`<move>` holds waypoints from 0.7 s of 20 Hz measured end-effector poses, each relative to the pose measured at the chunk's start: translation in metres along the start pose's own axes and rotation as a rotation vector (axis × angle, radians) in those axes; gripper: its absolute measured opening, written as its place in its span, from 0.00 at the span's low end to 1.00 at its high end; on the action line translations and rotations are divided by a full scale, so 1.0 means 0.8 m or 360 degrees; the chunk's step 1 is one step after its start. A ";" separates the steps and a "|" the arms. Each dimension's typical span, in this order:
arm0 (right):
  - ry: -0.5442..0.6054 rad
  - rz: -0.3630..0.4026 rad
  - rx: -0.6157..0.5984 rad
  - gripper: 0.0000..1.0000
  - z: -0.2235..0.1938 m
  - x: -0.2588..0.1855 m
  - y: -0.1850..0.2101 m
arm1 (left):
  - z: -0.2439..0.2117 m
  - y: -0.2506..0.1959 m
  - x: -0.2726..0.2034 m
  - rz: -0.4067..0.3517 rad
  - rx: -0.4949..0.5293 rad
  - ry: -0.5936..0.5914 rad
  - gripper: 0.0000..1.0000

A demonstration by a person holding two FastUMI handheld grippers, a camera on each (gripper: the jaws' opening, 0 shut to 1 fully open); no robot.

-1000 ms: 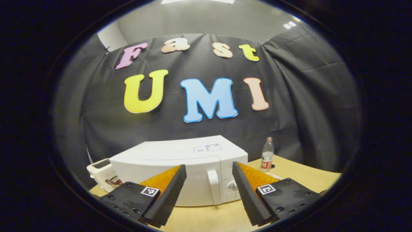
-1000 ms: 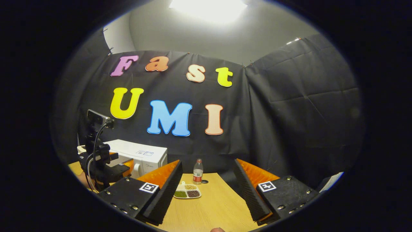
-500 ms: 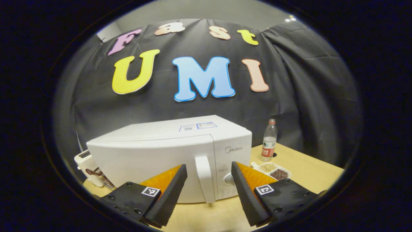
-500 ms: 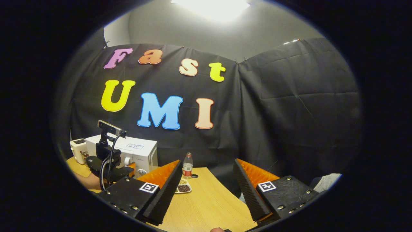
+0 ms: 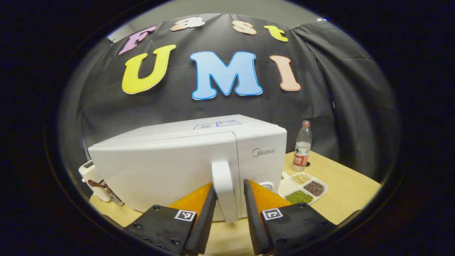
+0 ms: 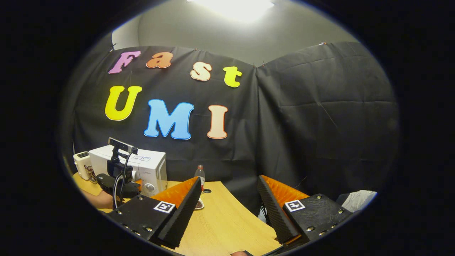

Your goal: Open the microwave oven with the left hand, put the food in, and close the microwave oven.

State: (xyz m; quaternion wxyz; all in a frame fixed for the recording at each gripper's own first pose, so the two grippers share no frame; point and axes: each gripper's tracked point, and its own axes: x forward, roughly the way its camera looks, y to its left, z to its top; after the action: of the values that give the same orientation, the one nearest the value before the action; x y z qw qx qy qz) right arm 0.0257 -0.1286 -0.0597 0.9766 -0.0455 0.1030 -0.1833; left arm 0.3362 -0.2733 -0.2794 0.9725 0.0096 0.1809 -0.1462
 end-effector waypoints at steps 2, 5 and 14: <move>-0.0001 -0.0004 0.0006 0.96 0.000 -0.002 -0.003 | -0.004 0.002 0.006 -0.0007 -0.0028 -0.0005 0.35; 0.0006 0.0006 0.0001 0.96 0.000 -0.006 -0.005 | -0.003 0.001 0.001 -0.0029 -0.0074 -0.0017 0.29; -0.0002 0.0086 0.0041 0.96 -0.007 -0.010 -0.003 | -0.002 0.003 -0.005 -0.0047 -0.0106 0.0019 0.17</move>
State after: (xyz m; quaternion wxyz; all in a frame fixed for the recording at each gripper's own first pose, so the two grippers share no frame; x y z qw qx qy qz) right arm 0.0165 -0.1280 -0.0637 0.9817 -0.0303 0.1013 -0.1582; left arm 0.3328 -0.2698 -0.2800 0.9689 -0.0246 0.1915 -0.1545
